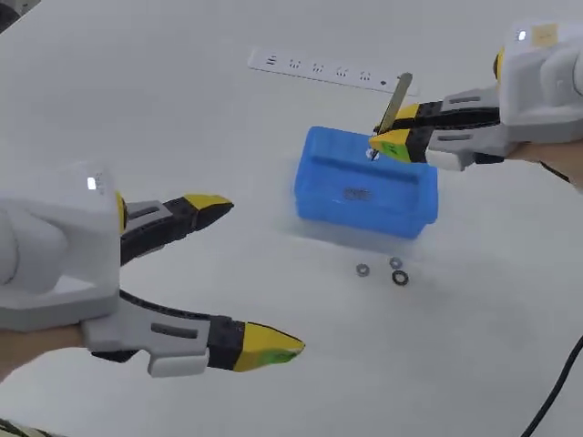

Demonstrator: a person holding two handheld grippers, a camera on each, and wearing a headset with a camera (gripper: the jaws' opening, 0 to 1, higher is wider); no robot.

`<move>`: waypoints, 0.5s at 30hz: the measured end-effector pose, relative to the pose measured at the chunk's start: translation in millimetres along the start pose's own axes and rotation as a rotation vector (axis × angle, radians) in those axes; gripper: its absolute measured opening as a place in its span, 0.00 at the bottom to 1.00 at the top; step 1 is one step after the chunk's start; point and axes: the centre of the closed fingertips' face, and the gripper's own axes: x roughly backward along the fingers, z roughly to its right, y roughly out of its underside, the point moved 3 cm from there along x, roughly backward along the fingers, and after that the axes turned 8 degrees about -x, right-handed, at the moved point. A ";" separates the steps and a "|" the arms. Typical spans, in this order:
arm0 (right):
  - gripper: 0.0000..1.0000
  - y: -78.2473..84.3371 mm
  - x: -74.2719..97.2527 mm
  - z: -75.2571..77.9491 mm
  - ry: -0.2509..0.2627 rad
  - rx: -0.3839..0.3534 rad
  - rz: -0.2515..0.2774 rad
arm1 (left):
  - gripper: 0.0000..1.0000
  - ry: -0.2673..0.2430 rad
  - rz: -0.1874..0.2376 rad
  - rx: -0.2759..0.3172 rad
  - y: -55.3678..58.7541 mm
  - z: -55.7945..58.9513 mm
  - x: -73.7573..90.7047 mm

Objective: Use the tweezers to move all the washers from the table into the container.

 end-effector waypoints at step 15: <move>0.10 52.6 -39.2 7.7 -0.002 -0.030 -0.094 | 0.99 -0.043 -0.073 0.017 16.7 -3.2 9.8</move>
